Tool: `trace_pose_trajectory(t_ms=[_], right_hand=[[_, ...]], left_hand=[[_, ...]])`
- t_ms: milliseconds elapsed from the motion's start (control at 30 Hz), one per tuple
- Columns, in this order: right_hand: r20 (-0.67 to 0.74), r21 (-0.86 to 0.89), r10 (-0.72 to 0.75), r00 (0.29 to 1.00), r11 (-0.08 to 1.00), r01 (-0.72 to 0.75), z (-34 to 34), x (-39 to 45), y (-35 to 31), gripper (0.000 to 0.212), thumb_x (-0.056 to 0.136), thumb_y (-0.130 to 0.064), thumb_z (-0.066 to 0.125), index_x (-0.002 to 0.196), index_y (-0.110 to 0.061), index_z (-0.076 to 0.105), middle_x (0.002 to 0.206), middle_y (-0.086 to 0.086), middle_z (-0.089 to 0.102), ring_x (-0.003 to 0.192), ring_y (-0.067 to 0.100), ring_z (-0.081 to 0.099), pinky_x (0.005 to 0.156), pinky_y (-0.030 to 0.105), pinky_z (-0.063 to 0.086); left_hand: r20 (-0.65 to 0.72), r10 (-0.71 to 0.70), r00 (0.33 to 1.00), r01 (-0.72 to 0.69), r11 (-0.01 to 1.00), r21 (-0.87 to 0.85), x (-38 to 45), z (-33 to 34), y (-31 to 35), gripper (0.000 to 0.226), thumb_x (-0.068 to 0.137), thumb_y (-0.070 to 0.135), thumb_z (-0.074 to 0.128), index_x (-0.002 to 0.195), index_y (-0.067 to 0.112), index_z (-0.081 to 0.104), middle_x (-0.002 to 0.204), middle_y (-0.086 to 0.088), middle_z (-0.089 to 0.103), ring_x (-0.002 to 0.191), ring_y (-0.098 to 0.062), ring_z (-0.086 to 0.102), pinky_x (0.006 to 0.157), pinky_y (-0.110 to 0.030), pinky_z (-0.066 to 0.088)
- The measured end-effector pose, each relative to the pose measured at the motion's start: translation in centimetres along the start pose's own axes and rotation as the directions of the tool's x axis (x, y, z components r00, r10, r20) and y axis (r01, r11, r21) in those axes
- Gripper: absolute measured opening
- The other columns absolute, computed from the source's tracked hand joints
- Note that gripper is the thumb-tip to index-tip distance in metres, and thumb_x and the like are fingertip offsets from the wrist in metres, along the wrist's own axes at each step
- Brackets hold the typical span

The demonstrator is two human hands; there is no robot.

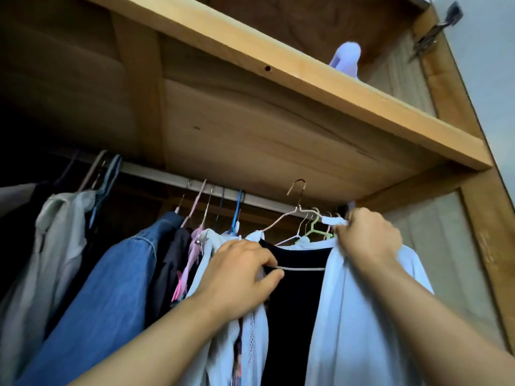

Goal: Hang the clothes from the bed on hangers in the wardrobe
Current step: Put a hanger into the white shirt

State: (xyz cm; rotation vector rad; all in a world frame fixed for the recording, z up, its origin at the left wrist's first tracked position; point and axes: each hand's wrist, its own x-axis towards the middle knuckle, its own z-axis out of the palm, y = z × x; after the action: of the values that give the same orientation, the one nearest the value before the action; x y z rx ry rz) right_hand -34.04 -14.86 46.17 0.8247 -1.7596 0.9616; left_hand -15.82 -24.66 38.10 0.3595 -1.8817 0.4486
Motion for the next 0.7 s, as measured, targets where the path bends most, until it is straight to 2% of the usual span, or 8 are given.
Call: trace_pose_trajectory(t_ms=[100, 300, 467, 700], right_hand=[[-0.012, 0.006, -0.022, 1.000, 1.000, 0.022, 1.1, 1.1, -0.6, 0.013, 0.087, -0.023, 0.052, 0.095, -0.018, 0.061, 0.108, 0.010, 0.062, 0.101, 0.033, 0.058, 0.070, 0.028, 0.033], [-0.002, -0.008, -0.046, 0.999, 0.999, 0.046, 3.6, 2.2, -1.6, 0.016, 0.089, -0.027, 0.053, 0.100, -0.020, 0.063, 0.107, 0.007, 0.062, 0.100, 0.032, 0.058, 0.069, 0.027, 0.034], [0.015, 0.008, -0.069, 0.997, 0.998, 0.069, 5.6, 2.0, -3.2, 0.016, 0.091, -0.025, 0.050, 0.101, -0.018, 0.061, 0.109, 0.008, 0.061, 0.104, 0.031, 0.057, 0.070, 0.028, 0.034], [0.072, 0.021, -0.103, 0.992, 0.995, 0.102, 8.3, -1.3, -5.1, 0.018, 0.094, -0.028, 0.049, 0.106, -0.022, 0.061, 0.101, 0.004, 0.064, 0.094, 0.028, 0.061, 0.061, 0.025, 0.033]], left_hand=[[0.027, -0.034, 0.999, 0.035, 0.999, -0.018, -0.1, 0.3, -0.7, 0.035, 0.081, 0.055, 0.041, 0.089, 0.032, 0.065, 0.095, 0.014, 0.062, 0.099, -0.002, 0.052, 0.087, -0.022, 0.039], [0.032, -0.051, 0.998, 0.054, 0.994, -0.092, -0.4, 0.4, -1.2, 0.020, 0.087, 0.051, 0.050, 0.092, 0.035, 0.063, 0.095, 0.019, 0.061, 0.097, 0.002, 0.050, 0.087, -0.026, 0.042], [0.052, -0.055, 0.997, 0.060, 0.992, -0.114, -0.5, 0.6, -1.4, 0.036, 0.079, 0.057, 0.041, 0.094, 0.034, 0.063, 0.097, 0.019, 0.062, 0.098, 0.002, 0.052, 0.087, -0.027, 0.043], [0.032, -0.042, 0.999, 0.046, 0.988, -0.147, -0.8, 0.8, -1.9, 0.035, 0.078, 0.055, 0.044, 0.097, 0.033, 0.064, 0.099, 0.019, 0.062, 0.099, 0.001, 0.053, 0.088, -0.029, 0.044]])
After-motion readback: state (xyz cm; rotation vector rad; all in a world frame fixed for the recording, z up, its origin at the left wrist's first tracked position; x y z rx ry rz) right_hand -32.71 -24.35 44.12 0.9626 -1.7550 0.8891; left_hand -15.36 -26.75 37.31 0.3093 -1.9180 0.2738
